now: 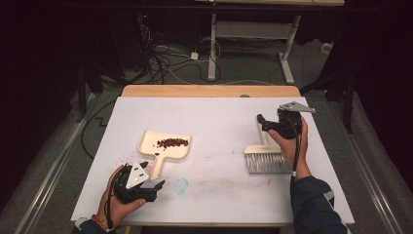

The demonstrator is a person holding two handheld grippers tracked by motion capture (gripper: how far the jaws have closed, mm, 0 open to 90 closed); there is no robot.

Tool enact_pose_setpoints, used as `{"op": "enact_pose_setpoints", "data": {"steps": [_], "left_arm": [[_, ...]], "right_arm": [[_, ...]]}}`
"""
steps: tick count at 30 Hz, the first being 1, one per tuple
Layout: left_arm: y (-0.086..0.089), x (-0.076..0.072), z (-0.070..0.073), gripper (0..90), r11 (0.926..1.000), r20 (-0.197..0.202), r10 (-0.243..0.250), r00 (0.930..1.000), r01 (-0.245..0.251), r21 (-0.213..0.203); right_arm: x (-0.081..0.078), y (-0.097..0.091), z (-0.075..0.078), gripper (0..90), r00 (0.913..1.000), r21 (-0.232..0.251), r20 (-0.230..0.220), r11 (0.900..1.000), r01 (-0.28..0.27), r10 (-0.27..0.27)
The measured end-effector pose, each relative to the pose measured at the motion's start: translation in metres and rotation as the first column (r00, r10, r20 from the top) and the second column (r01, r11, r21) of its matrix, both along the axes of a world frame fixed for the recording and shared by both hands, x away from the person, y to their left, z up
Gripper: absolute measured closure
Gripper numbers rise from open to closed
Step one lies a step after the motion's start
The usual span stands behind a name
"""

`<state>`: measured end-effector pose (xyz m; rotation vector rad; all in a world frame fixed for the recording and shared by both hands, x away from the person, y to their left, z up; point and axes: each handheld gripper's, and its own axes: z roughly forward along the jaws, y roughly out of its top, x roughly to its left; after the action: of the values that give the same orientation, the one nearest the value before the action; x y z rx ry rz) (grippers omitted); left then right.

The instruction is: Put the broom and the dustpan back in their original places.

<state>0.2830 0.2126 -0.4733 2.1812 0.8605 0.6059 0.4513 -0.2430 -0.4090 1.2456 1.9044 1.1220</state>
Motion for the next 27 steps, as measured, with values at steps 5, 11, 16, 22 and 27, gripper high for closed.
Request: {"op": "enact_pose_setpoints", "data": {"steps": [5, 11, 16, 22, 27], "left_arm": [[0.000, 0.000, 0.000, 18.4, 1.0000, 0.001, -0.005, 1.0000, 0.005, 0.008], [0.000, -0.001, 0.001, 18.4, 1.0000, 0.007, -0.006, 1.0000, 0.005, 0.008], [-0.001, -0.002, 0.002, 18.4, 0.9997, 0.015, -0.007, 0.9999, 0.007, 0.023], [0.000, -0.002, 0.003, 18.4, 0.9996, 0.038, -0.014, 0.9992, 0.013, 0.026], [-0.001, -0.002, 0.003, 18.4, 0.9995, 0.039, -0.018, 0.9991, 0.017, 0.026]], "right_arm": [[-0.006, 0.003, 0.006, 19.3, 0.9997, 0.002, 0.019, 0.9999, -0.017, 0.017], [-0.019, 0.007, 0.017, 19.8, 0.9969, 0.001, 0.048, 0.9981, -0.062, 0.061], [-0.028, 0.011, 0.023, 19.7, 0.9944, -0.009, 0.053, 0.9958, -0.091, 0.091], [-0.041, 0.012, 0.028, 20.9, 0.9897, -0.033, 0.093, 0.9938, -0.106, 0.109], [-0.049, 0.010, 0.032, 21.2, 0.9872, -0.037, 0.111, 0.9932, -0.110, 0.114]]}}
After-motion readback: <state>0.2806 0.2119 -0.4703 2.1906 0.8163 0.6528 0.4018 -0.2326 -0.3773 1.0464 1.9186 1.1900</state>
